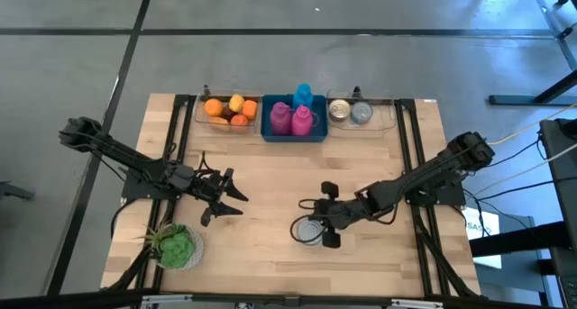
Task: Pick & Place Food Item
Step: Put the blue tuna can into the right transparent bin
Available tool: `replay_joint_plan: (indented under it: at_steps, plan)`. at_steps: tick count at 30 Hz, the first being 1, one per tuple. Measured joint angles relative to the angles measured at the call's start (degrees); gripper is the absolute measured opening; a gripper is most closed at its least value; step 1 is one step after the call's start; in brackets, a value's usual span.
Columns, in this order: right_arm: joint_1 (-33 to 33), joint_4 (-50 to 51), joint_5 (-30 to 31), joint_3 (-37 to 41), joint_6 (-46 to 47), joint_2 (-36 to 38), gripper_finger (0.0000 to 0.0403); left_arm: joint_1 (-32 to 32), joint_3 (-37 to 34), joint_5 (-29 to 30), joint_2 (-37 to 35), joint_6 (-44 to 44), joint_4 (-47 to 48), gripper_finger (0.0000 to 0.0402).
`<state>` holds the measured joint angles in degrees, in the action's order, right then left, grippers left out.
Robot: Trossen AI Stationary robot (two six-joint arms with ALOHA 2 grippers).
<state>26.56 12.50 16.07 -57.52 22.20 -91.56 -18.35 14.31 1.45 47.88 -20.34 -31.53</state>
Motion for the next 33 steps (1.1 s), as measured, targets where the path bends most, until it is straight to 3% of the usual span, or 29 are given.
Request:
replay_joint_plan:
  at_steps: [15,26,33]
  plan:
    - [-5.63,4.97,-0.53,-0.11,-9.75,11.49,0.0000,0.00,0.00,0.00,0.00,0.02,0.00,0.0199]
    - [-9.63,16.08,-1.53,-0.11,-9.82,17.71,0.0000,0.00,0.00,0.02,0.00,-0.02,-0.02,0.0199]
    - [-10.84,16.64,-1.53,1.11,-10.72,20.62,0.0000,0.00,0.00,0.02,0.00,0.00,0.00,0.0200]
